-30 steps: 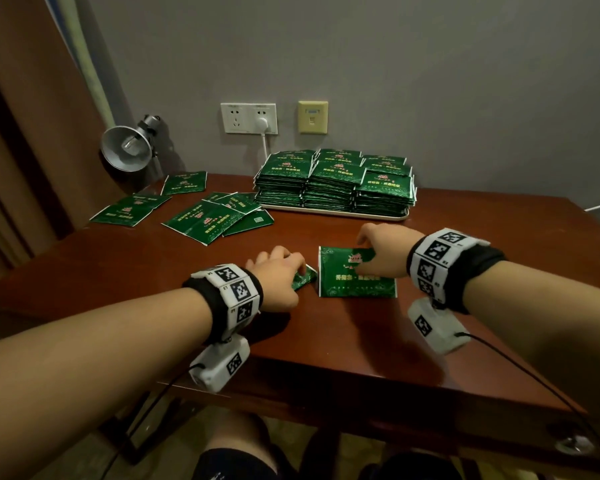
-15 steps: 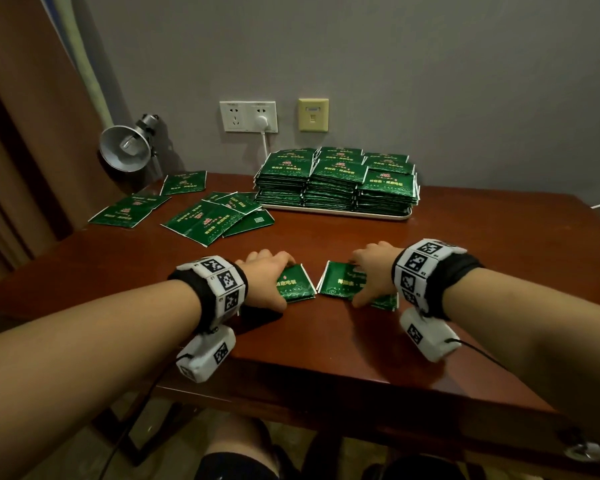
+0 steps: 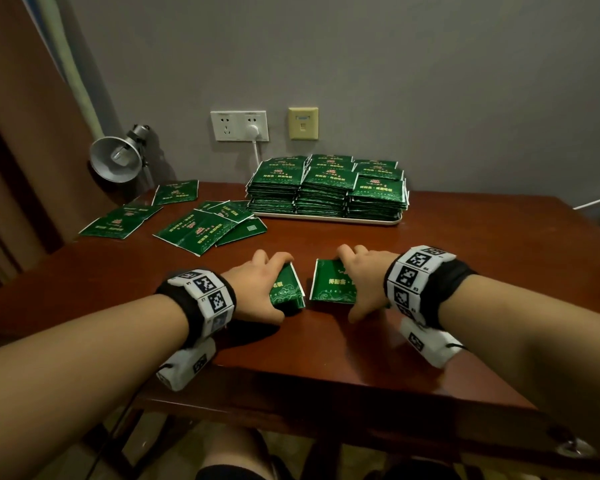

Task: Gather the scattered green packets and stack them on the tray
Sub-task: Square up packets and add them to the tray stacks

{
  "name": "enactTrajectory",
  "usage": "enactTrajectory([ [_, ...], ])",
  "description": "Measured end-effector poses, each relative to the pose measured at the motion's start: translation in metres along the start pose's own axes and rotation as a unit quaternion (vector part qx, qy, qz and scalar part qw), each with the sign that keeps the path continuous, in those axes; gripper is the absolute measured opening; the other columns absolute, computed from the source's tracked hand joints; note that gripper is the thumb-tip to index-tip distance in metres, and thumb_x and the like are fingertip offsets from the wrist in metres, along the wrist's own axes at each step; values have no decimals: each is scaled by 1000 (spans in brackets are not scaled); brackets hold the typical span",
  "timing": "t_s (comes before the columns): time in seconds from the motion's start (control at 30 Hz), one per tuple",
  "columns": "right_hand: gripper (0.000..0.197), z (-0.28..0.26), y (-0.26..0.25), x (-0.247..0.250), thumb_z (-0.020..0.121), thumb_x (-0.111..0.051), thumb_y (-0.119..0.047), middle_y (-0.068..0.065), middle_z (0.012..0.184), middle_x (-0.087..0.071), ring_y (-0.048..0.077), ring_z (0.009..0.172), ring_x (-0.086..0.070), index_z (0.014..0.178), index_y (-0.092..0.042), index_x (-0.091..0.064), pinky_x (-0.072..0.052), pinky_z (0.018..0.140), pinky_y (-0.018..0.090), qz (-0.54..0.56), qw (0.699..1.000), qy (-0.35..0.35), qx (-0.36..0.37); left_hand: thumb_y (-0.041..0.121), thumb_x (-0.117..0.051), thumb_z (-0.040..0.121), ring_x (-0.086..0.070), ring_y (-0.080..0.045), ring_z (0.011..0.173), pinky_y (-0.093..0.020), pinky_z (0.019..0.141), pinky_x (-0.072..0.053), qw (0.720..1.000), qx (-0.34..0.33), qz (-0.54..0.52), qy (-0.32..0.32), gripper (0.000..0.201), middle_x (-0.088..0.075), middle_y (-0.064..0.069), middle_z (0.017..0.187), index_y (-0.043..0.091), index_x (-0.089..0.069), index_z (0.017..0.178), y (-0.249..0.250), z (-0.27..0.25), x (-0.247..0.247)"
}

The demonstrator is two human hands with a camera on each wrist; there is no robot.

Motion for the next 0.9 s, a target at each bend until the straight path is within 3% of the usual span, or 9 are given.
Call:
enactTrajectory([
  [0.1, 96, -3, 6, 6, 58, -83, -50, 5, 111, -48, 24, 92, -57, 131, -18, -28, -55, 79, 41, 12, 999, 52, -5, 58, -78, 60, -50, -21, 106, -39, 85, -53, 1000, 5, 4, 6, 114, -37, -2, 122, 35, -7, 146, -1, 1, 5],
  [0.3, 88, -8, 33, 24, 67, -81, -41, 2, 119, -44, 22, 103, -50, 132, -17, -27, -47, 82, 37, 54, 990, 129, -6, 45, -78, 63, -46, -21, 119, -44, 102, -43, 999, 1, -1, 41, 107, -45, -1, 131, 23, -16, 147, 6, 14, 30],
  [0.5, 83, -5, 74, 33, 68, -82, -46, 1, 118, -46, 20, 101, -51, 128, -19, -32, -49, 80, 32, 70, 986, 150, -32, 38, -81, 68, -50, -22, 114, -41, 94, -49, 998, -25, 22, 58, 98, -42, -4, 127, 18, -23, 146, 19, 45, 60],
  [0.67, 85, 8, 114, 46, 64, -85, -48, 1, 118, -50, 18, 98, -47, 126, -19, -33, -50, 85, 37, 85, 983, 151, -62, 31, -80, 72, -52, -24, 116, -42, 97, -48, 995, -42, 34, 88, 93, -47, -7, 132, 15, -27, 147, 35, 93, 100],
  [0.8, 82, 32, 143, 58, 63, -84, -53, 0, 105, -49, 20, 93, -47, 119, -18, -35, -50, 81, 38, 91, 980, 157, -79, 26, -81, 75, -60, -22, 105, -34, 86, -53, 993, -57, 0, 106, 86, -56, -6, 126, 13, -30, 143, 55, 147, 140],
  [0.9, 78, 57, 160, 61, 64, -85, -49, 1, 103, -50, 23, 93, -49, 116, -18, -35, -49, 79, 38, 89, 979, 163, -78, 27, -84, 71, -61, -25, 100, -36, 81, -52, 990, -67, -5, 122, 81, -59, -10, 119, 9, -35, 133, 72, 197, 165],
])
Point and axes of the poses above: each hand's wrist, its own z-axis towards the middle knuckle, its own x-axis out of the back of the hand, y = z × x, the point moved 5 cm from there along z, towards the middle knuckle
